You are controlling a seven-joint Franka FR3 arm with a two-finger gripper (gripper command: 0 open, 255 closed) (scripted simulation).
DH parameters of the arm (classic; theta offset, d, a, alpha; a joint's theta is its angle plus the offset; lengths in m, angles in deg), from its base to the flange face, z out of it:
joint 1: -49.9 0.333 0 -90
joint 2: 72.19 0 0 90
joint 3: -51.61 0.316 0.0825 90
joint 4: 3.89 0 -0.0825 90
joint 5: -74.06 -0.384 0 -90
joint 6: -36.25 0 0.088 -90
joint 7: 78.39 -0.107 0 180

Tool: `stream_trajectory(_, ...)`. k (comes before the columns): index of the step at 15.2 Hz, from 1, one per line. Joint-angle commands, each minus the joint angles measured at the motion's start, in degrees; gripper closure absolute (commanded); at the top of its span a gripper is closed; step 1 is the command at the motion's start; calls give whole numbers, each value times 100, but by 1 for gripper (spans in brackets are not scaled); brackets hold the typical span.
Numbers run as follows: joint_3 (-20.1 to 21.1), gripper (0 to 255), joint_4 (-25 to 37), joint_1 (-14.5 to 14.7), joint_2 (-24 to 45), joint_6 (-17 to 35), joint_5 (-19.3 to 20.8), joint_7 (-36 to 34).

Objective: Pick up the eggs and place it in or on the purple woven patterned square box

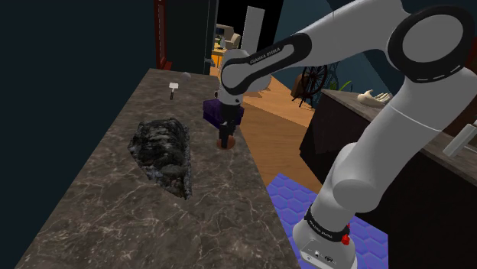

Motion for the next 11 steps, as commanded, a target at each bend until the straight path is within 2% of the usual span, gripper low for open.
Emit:
stream_trajectory(1,-1,255,80,-5,-88,-168,17,-18)
stream_trajectory(11,7,255,552,-14,-422,-969,71,-107)
